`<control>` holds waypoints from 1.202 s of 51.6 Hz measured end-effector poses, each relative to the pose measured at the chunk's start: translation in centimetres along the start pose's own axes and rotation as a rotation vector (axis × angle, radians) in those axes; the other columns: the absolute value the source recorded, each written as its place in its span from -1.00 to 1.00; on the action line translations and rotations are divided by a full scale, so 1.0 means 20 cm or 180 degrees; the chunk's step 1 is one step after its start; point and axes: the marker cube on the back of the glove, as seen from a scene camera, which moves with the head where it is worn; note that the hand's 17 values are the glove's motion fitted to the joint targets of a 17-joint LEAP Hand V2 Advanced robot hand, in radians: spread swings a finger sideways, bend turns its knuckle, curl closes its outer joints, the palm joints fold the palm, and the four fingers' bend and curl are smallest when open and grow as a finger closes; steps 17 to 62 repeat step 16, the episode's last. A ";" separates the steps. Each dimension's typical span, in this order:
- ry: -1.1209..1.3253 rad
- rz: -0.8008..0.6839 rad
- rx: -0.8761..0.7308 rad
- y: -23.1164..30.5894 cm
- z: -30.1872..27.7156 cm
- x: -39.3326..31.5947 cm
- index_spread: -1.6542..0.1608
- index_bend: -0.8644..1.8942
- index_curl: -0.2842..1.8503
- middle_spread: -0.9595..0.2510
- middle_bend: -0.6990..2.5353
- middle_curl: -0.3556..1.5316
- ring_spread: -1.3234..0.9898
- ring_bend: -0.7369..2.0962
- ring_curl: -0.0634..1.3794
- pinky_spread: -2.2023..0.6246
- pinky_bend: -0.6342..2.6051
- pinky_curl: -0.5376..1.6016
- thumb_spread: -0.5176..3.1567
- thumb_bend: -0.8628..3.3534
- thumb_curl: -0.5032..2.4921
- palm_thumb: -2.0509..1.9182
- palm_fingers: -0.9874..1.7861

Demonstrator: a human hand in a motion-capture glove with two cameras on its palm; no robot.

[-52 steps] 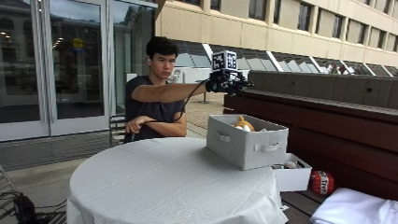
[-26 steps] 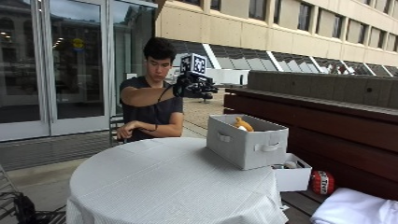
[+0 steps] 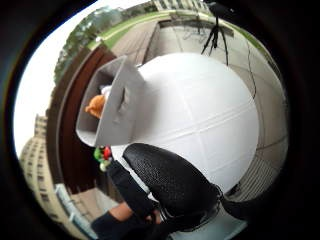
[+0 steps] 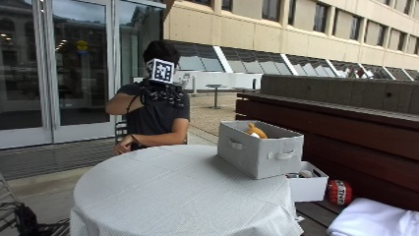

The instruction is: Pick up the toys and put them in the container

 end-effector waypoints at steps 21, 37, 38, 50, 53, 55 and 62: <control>-0.0033 0.0509 -0.0297 0.14 0.01 0.12 0.53 -0.28 -0.44 0.51 -0.45 -0.18 -0.06 -0.34 -0.49 0.45 -0.16 -0.24 -0.20 -0.65 -0.59 -0.05 -0.33; -0.0033 0.0509 -0.0297 0.14 0.01 0.12 0.53 -0.28 -0.44 0.51 -0.45 -0.18 -0.06 -0.34 -0.49 0.45 -0.16 -0.24 -0.20 -0.65 -0.59 -0.05 -0.33; -0.0033 0.0509 -0.0297 0.14 0.01 0.12 0.53 -0.28 -0.44 0.51 -0.45 -0.18 -0.06 -0.34 -0.49 0.45 -0.16 -0.24 -0.20 -0.65 -0.59 -0.05 -0.33; -0.0033 0.0509 -0.0297 0.14 0.01 0.12 0.53 -0.28 -0.44 0.51 -0.45 -0.18 -0.06 -0.34 -0.49 0.45 -0.16 -0.24 -0.20 -0.65 -0.59 -0.05 -0.33; -0.0033 0.0509 -0.0297 0.14 0.01 0.12 0.53 -0.28 -0.44 0.51 -0.45 -0.18 -0.06 -0.34 -0.49 0.45 -0.16 -0.24 -0.20 -0.65 -0.59 -0.05 -0.33; -0.0033 0.0509 -0.0297 0.14 0.01 0.12 0.53 -0.28 -0.44 0.51 -0.45 -0.18 -0.06 -0.34 -0.49 0.45 -0.16 -0.24 -0.20 -0.65 -0.59 -0.05 -0.33; -0.0033 0.0509 -0.0297 0.14 0.01 0.12 0.53 -0.28 -0.44 0.51 -0.45 -0.18 -0.06 -0.34 -0.49 0.45 -0.16 -0.24 -0.20 -0.65 -0.59 -0.05 -0.33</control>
